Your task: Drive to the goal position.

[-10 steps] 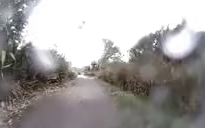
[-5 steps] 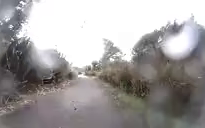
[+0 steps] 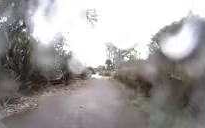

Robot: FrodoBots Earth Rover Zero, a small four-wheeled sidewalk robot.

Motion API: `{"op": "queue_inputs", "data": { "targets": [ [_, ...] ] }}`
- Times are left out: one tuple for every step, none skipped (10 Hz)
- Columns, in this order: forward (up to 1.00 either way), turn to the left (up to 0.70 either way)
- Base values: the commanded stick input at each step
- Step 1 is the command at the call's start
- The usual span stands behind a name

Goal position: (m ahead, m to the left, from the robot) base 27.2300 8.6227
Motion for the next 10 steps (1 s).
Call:
{"op": "queue_inputs", "data": {
  "targets": [
    [0.85,0.0],
    [0.85,0.0],
    [0.85,0.0],
    [0.85,0.0],
    [0.85,0.0],
    [0.85,0.0],
    [0.85,0.0],
    [0.85,0.0],
    [0.85,0.0],
    [0.85,0.0]
  ]
}}
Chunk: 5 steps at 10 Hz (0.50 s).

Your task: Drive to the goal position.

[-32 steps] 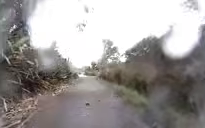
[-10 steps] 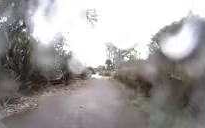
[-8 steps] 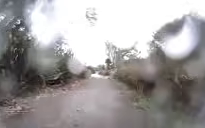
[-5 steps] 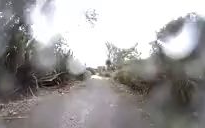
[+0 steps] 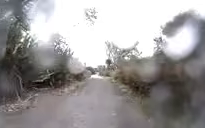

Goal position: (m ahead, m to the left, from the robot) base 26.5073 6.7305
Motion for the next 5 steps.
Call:
{"op": "queue_inputs", "data": {
  "targets": [
    [0.85,0.0],
    [0.85,0.0],
    [0.85,0.0],
    [0.85,0.0],
    [0.85,0.0]
  ]
}}
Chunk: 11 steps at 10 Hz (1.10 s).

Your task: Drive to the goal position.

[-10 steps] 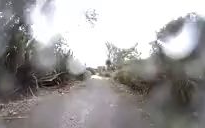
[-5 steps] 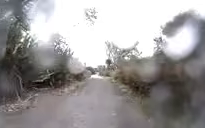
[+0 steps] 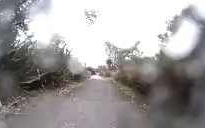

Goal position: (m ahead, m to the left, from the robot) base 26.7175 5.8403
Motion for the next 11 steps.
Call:
{"op": "queue_inputs", "data": {
  "targets": [
    [0.85,0.0],
    [0.85,0.0],
    [0.85,0.0],
    [0.85,0.0],
    [0.85,0.0],
    [0.85,0.0],
    [0.85,0.0],
    [0.85,0.0],
    [0.85,0.0],
    [0.85,0.0],
    [0.85,0.0]
  ]
}}
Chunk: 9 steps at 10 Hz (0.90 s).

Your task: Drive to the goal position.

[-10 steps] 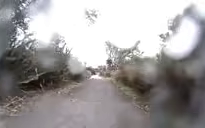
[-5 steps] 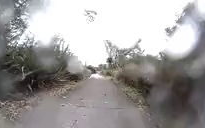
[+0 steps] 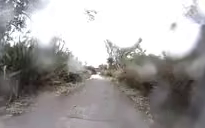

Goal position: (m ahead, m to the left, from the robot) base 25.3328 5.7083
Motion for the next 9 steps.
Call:
{"op": "queue_inputs", "data": {
  "targets": [
    [0.85,0.0],
    [0.85,0.0],
    [0.85,0.0],
    [0.85,0.0],
    [0.85,0.0],
    [0.85,0.0],
    [0.85,0.0],
    [0.85,0.0],
    [0.85,0.0]
  ]
}}
